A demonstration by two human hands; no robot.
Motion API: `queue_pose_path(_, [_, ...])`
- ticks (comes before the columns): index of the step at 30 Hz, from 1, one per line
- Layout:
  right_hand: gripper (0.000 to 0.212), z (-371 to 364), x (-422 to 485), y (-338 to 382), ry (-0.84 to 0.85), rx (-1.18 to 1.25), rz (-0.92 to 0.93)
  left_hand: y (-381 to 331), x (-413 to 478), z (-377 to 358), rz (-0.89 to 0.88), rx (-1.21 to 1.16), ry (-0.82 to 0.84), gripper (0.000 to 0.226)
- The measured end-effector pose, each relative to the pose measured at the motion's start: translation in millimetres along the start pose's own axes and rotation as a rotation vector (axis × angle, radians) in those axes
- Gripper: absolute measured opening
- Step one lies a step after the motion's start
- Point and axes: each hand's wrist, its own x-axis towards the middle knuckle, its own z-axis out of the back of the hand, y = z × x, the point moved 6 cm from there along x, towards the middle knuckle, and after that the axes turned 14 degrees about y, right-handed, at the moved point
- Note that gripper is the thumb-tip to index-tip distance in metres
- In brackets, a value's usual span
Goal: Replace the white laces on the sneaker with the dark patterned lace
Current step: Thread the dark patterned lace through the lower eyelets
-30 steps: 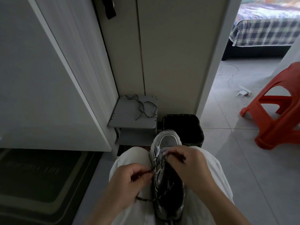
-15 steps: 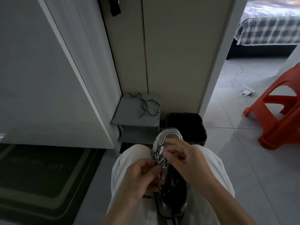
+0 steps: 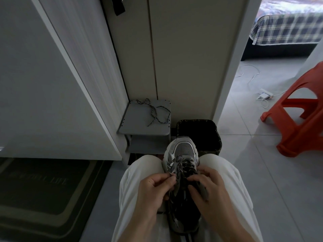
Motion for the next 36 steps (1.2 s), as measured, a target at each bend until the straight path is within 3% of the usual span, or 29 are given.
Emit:
queue_pose_path(10, [0.034,-10.1,-1.2,-3.9,0.034,0.004,0.017,4.0,0.3,1.7,-0.049,0.053,0.002,0.011])
queue_pose_path(17, [0.025,-14.0,-1.1,2.8,0.018,-0.147,0.055,2.6,-1.5,-10.8,-0.169,0.294,0.008,0.018])
queue_pose_path(22, [0.018,-13.9,6.1,7.5,0.005,-0.130,0.050,5.5,-2.7,-9.3,-0.212,0.391,0.018,0.009])
queue_pose_path(26, [0.020,-18.8,6.9,4.1,0.014,-0.113,-0.022,13.3,-1.7,-11.7,-0.168,0.446,0.122,0.025])
queue_pose_path(31, [0.021,-5.8,0.6,12.8,-0.023,-0.238,0.029,9.2,-3.1,-9.3,-0.246,0.542,0.061,0.034])
queue_pose_path(36, [0.009,32.7,-27.2,12.4,-0.116,-0.268,0.072,10.4,-2.3,-4.4,-0.265,0.473,0.003,0.047])
